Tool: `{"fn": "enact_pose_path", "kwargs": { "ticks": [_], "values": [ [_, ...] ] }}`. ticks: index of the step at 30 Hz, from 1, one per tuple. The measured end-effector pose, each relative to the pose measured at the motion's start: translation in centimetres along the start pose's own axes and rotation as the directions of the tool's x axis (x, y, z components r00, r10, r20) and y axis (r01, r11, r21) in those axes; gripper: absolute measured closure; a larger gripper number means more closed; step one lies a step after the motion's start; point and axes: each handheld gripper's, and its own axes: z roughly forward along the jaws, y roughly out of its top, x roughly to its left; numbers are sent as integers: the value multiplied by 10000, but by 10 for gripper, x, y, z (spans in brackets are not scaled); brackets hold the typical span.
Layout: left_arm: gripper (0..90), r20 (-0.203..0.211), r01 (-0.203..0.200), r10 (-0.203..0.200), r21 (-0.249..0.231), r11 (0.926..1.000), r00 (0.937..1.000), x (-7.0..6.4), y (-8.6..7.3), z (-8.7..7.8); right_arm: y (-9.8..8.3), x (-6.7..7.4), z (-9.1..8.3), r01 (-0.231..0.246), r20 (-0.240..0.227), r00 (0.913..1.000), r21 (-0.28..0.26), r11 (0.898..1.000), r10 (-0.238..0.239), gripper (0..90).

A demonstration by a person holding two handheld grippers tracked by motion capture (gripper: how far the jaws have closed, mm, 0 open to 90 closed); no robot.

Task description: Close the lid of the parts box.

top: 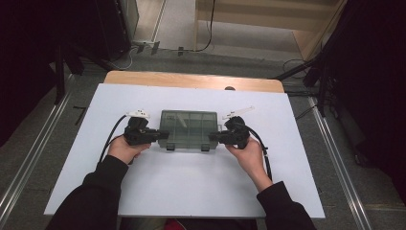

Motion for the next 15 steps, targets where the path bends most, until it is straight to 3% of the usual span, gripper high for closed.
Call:
{"fn": "enact_pose_path", "kwargs": {
  "ticks": [7, 15],
  "values": [
    [707, 131, 92, -91, -117, 9999, 9999, -1, 2, -5, 1, 5, -8, 192, -157, 9997, -303, 9994, -196, 622],
    [594, 268, -172, 178, -210, 9996, 9995, -10, -3, -16, -4, 12, -12, 494, -286, 9983, -538, 9973, -510, 502]
  ]
}}
